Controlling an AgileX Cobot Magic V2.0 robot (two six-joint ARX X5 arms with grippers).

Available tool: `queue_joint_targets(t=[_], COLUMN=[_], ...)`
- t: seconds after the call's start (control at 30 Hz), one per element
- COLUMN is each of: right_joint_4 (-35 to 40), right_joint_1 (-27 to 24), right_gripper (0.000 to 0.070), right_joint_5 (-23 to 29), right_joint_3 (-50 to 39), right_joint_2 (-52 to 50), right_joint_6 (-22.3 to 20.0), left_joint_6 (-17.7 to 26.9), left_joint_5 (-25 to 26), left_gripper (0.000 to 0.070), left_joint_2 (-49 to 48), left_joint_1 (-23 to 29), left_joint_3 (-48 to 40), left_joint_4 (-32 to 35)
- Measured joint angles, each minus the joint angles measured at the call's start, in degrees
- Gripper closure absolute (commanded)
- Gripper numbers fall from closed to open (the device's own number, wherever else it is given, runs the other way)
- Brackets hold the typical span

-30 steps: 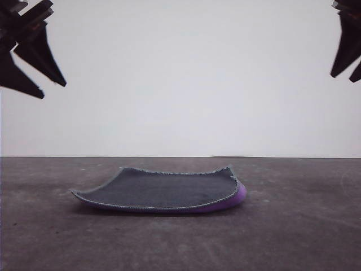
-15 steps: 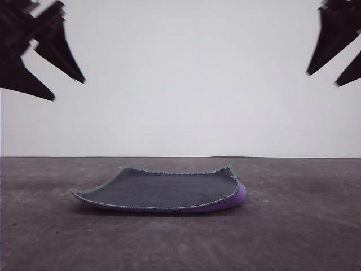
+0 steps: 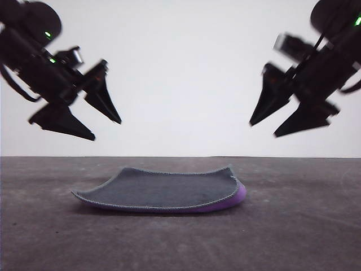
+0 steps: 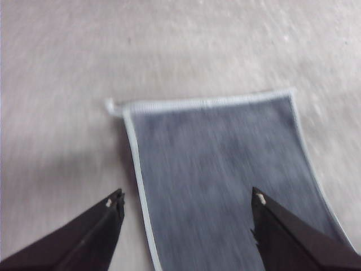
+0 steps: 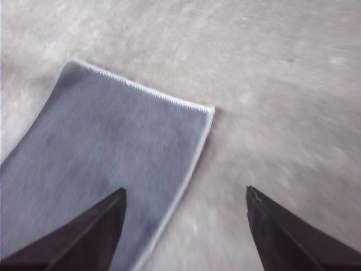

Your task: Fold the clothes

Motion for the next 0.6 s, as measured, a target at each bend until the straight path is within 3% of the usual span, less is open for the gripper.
queue_joint_targets(t=[0.27,0.6], right_joint_4=[2.65,3.07], right_joint_1=[0.37,0.78], right_gripper=[0.0275,0.0275], right_joint_5=[-3.43,-5.96], right_joint_3=[6.74,15.08], right_joint_2=[11.98,19.02], right_joint_6=[3.73,7.3], left_joint_6=[0.0,0.0], left_joint_5=[1.3,1.37], left_gripper=[0.0265,0.0265], left_joint_2=[11.46,19.76], left_joint_1=[-0.06,-0.05], left_joint_3=[11.13,14.15], left_joint_4=[-1.86,-2.12])
